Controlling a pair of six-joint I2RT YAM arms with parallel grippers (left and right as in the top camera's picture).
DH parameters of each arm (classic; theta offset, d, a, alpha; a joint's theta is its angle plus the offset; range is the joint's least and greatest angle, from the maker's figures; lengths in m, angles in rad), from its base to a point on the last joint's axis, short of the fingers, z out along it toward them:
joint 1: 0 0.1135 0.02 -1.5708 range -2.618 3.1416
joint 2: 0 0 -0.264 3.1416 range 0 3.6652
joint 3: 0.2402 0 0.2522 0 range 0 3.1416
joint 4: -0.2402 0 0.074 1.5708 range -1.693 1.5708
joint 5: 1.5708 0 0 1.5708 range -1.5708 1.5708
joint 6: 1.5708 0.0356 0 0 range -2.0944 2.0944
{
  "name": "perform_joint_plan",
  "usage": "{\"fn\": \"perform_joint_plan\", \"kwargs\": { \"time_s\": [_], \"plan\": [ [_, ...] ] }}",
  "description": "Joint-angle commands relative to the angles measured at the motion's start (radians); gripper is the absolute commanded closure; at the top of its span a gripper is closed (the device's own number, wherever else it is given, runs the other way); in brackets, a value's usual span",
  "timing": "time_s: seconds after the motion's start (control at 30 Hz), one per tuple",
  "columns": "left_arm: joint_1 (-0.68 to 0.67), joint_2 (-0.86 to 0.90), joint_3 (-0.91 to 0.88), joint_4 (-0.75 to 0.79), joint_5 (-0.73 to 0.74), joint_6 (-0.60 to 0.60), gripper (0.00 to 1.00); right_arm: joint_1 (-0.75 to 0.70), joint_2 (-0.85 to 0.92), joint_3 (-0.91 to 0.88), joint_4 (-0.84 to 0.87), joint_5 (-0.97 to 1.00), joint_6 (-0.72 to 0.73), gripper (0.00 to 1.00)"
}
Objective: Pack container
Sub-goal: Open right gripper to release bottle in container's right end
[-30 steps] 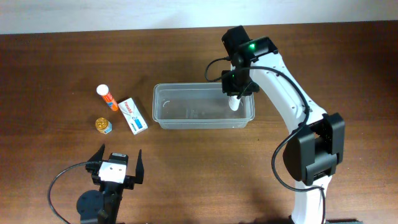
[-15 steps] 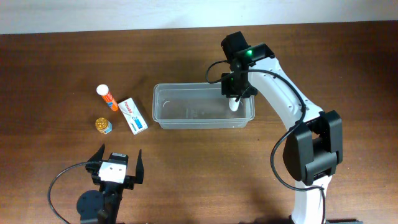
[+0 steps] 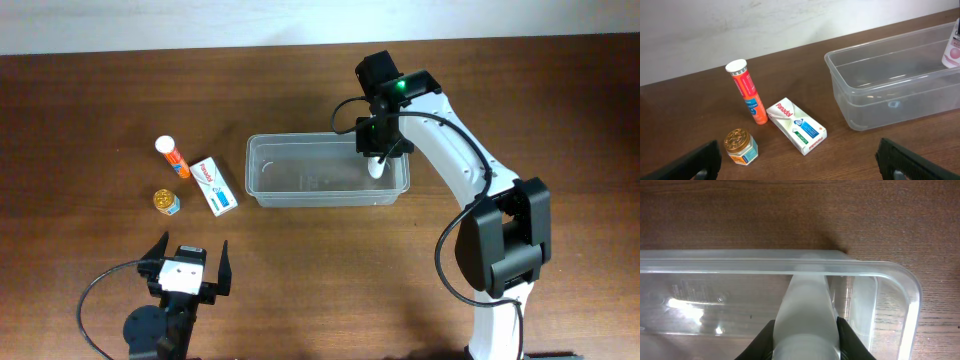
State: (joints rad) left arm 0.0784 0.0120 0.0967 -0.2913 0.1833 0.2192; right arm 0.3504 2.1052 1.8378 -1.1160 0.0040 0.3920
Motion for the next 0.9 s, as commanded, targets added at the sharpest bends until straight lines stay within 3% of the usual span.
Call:
{"fn": "perform_joint_plan", "kwargs": {
  "time_s": [0.0,0.87],
  "plan": [
    [0.005,-0.007,-0.005,0.0,-0.004,-0.006,0.01,0.002,-0.021,-0.003,0.005,0.024,0.006,0.76],
    [0.005,-0.007,-0.005,0.001,-0.004,-0.006,0.01,0.002,-0.037,0.059,-0.061,0.023,-0.026,0.63]
  ]
}}
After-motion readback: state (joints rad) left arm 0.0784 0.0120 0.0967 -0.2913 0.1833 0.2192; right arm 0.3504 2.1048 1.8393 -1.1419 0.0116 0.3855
